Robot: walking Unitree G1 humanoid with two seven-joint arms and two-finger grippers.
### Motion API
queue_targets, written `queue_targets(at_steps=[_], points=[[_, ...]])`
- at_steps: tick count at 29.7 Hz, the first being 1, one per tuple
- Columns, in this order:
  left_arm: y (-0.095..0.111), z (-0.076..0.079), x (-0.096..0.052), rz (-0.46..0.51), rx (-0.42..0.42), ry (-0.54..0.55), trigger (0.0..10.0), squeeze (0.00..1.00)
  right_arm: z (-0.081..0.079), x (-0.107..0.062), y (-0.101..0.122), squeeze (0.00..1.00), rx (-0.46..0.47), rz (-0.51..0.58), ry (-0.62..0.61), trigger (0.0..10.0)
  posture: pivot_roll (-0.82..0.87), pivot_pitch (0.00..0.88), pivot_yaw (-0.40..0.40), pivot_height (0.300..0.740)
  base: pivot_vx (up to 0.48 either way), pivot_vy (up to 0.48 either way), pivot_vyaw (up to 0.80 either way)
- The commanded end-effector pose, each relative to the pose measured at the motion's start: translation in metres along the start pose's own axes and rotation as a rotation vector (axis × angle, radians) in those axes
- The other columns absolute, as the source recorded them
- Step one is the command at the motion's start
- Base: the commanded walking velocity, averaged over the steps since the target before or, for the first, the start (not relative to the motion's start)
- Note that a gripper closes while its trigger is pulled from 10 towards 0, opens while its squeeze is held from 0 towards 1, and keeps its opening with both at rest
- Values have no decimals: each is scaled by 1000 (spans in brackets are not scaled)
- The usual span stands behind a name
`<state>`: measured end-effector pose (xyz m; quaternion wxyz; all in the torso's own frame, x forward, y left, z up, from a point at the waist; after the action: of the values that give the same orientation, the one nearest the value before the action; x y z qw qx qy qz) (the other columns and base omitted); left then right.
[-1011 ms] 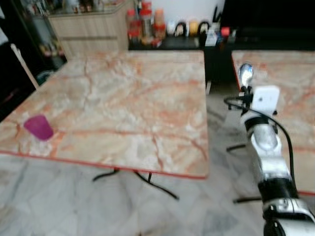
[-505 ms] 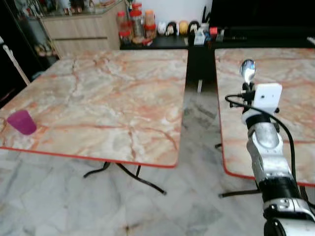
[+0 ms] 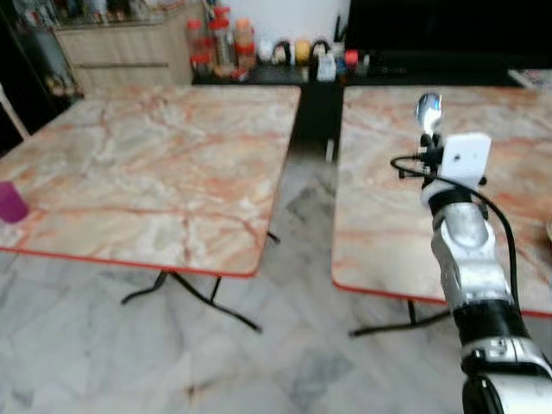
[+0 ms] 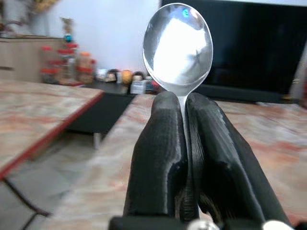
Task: Setting the table
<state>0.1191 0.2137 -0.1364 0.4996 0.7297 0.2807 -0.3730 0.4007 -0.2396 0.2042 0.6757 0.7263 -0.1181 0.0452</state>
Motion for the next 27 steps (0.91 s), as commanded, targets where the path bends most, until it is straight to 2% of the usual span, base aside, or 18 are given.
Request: queue_targets(at_steps=[1, 17, 19, 27], points=[[-3, 4, -1, -13, 0, -17, 10000, 0, -13, 4, 2, 0, 6, 2, 33, 10000, -160, 0, 31, 736, 0, 0, 0], [-3, 8, -1, -8, 1, -20, 10000, 0, -7, 1, -1, 0, -4, -6, 18, 10000, -146, 0, 42, 736, 0, 0, 0], [-5, 8, -2, -12, 7, -22, 10000, 0, -12, 0, -2, 0, -7, -9, 29, 10000, -148, 0, 48, 736, 0, -347, 0], [-7, 8, -2, -16, 8, -24, 10000, 0, -12, 0, -3, 0, -9, -13, 31, 10000, -149, 0, 45, 736, 0, -359, 0]])
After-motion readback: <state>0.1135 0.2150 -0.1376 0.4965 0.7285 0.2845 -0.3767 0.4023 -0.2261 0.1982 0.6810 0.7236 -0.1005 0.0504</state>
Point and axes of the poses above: a point about 5 cm out from each wrist's last joint towards the gripper, its own x axis pointing out of the wrist towards the gripper, its own y axis along the axis of the wrist's last joint, z = x × y, the point moved 4 cm from there along x, pointing out of the wrist towards the gripper, and after that the axes turned 15 degrees about x, right-handed, at the moved point
